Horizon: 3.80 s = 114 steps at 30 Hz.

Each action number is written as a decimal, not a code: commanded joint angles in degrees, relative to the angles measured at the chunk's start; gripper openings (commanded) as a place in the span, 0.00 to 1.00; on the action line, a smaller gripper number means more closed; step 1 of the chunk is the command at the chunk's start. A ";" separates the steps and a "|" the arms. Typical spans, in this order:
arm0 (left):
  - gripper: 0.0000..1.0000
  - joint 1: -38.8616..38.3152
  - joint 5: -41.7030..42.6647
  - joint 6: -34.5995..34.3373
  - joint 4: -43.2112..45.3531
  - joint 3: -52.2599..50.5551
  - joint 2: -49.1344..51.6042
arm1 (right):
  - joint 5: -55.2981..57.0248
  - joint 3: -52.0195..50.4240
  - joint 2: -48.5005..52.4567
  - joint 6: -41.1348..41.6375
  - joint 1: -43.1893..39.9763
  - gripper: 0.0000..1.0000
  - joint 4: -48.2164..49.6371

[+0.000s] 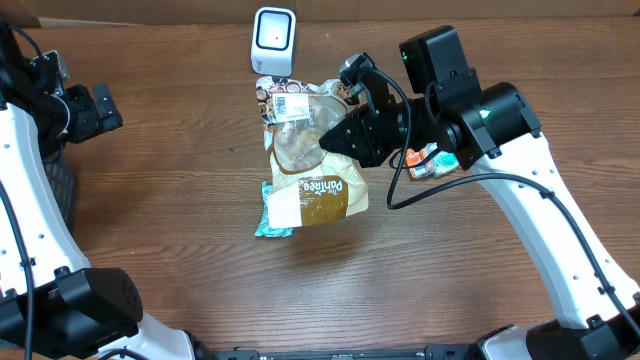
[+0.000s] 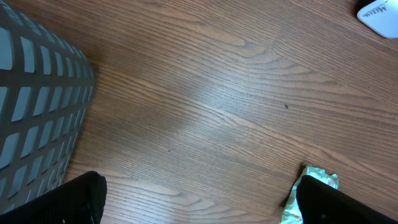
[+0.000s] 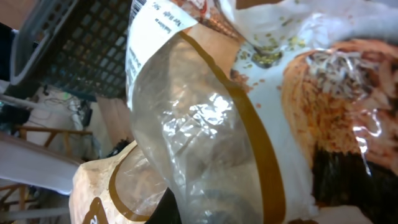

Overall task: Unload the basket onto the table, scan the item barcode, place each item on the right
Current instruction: 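Lift the brown snack bag and present it to the white scanner, then lower the snack bag at the right of the table and release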

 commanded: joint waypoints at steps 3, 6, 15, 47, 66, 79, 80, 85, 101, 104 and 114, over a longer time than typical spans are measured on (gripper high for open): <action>1.00 -0.50 0.22 1.29 0.02 -0.09 0.20 | 19.63 0.63 -2.10 -0.52 0.85 0.04 2.62; 0.99 -0.50 0.22 1.27 0.02 -0.09 0.20 | 32.59 0.61 -1.55 -0.61 1.77 0.04 6.99; 1.00 -0.50 0.22 1.27 0.02 -0.09 0.20 | 59.95 0.61 8.24 -22.29 3.28 0.04 37.03; 1.00 -0.50 0.22 1.27 0.02 -0.09 0.20 | 72.89 0.76 46.38 -74.29 9.40 0.04 97.77; 1.00 -0.50 0.22 1.27 0.02 -0.09 0.20 | 76.78 0.76 27.21 -56.78 11.76 0.04 77.20; 1.00 -0.50 0.22 1.27 0.02 -0.09 0.20 | 40.87 0.76 0.76 -9.57 10.36 0.04 12.13; 1.00 -0.50 0.22 1.27 0.02 -0.09 0.20 | 38.75 0.76 0.61 -8.90 9.66 0.04 9.53; 1.00 -0.50 0.22 1.27 0.02 -0.09 0.20 | 31.08 -0.70 1.86 -7.87 4.26 0.04 -6.56; 1.00 -0.50 0.22 1.29 0.02 -0.09 0.20 | 37.77 -23.32 5.79 -7.91 -15.17 0.05 -0.09; 1.00 -0.50 0.22 1.27 0.02 -0.09 0.20 | 37.75 -23.69 5.77 -7.89 -17.88 0.14 0.90; 1.00 -0.50 0.22 1.27 0.02 -0.09 0.20 | 23.08 -13.62 5.05 -4.50 -19.71 1.00 -4.48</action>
